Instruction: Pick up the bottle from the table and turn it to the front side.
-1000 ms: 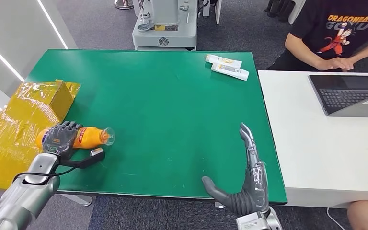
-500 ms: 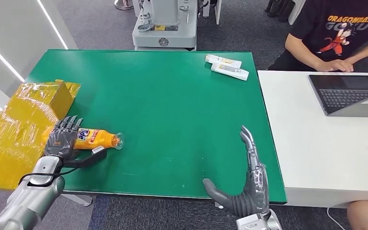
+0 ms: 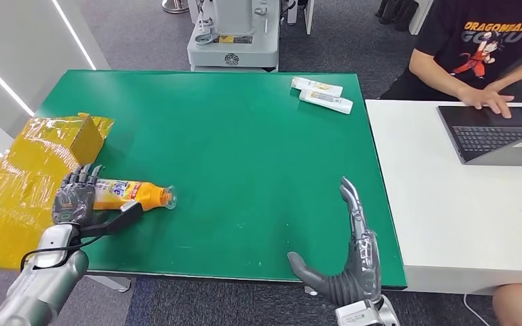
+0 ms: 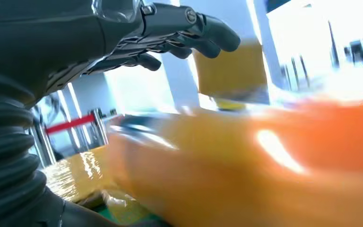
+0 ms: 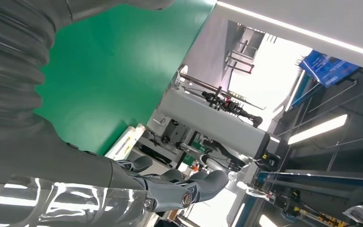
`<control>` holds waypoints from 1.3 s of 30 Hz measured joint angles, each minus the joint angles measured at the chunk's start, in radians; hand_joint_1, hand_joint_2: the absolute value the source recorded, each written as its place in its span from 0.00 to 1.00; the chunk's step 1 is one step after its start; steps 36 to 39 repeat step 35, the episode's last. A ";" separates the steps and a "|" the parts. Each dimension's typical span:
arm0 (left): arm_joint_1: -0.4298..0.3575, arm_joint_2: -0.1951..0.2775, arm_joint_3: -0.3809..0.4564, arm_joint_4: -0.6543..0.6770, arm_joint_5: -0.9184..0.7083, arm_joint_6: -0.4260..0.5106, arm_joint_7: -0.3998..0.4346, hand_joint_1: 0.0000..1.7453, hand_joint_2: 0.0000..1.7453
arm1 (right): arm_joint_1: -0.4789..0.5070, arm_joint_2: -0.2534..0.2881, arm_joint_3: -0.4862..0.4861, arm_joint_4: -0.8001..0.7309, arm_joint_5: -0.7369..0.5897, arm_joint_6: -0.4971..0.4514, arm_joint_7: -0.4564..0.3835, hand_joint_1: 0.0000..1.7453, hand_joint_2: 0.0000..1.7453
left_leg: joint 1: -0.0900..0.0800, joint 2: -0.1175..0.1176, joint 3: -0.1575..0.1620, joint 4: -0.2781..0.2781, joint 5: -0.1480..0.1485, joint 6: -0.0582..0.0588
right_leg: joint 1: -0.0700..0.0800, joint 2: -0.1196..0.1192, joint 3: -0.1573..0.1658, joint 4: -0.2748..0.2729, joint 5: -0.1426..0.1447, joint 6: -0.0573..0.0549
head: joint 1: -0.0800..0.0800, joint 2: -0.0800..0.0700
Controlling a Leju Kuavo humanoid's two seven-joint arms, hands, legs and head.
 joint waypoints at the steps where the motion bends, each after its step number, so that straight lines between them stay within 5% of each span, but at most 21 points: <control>1: 0.014 -0.003 0.017 -0.024 0.033 0.033 -0.021 0.00 1.00 | 0.001 0.000 0.000 0.000 0.001 0.000 0.000 0.00 1.00 | 0.000 0.000 0.000 0.000 0.000 0.000 | 0.000 0.000 0.000 0.000 0.000 0.000 | 0.000 0.000; 13: 0.169 -0.057 0.272 -0.459 0.262 0.108 -0.335 0.00 1.00 | 0.010 -0.002 0.001 0.005 -0.016 -0.025 -0.018 0.00 1.00 | 0.000 0.000 0.000 0.000 -0.001 -0.001 | 0.000 0.000 0.000 -0.001 -0.001 0.000 | 0.000 0.000; 19: 0.179 -0.093 0.306 -0.585 0.446 0.109 -0.477 0.00 1.00 | 0.010 -0.014 0.004 0.009 -0.034 -0.074 -0.033 0.00 1.00 | 0.000 -0.001 0.000 0.000 -0.001 -0.001 | 0.000 -0.001 0.000 0.000 -0.001 0.000 | 0.000 0.000; 27: 0.199 -0.171 0.245 -0.783 0.870 0.110 -0.643 0.00 1.00 | 0.018 -0.030 0.009 0.007 -0.034 -0.118 -0.040 0.00 1.00 | 0.000 -0.001 0.000 0.001 -0.001 -0.001 | 0.000 -0.001 0.001 -0.001 -0.001 0.000 | 0.000 0.000; 34: 0.298 -0.250 0.051 -1.022 1.225 0.059 -0.635 0.00 1.00 | 0.033 -0.031 0.009 -0.014 -0.004 -0.124 -0.021 0.00 1.00 | -0.001 -0.001 0.000 0.001 -0.003 0.000 | 0.000 -0.001 0.001 -0.002 -0.001 0.000 | 0.000 0.000; 39: 0.306 -0.255 0.036 -1.040 1.255 0.045 -0.628 0.00 1.00 | 0.035 -0.031 0.009 -0.017 -0.001 -0.123 -0.018 0.00 1.00 | -0.001 -0.001 0.000 0.001 -0.003 0.000 | 0.000 -0.001 0.001 -0.002 -0.001 0.000 | 0.000 0.000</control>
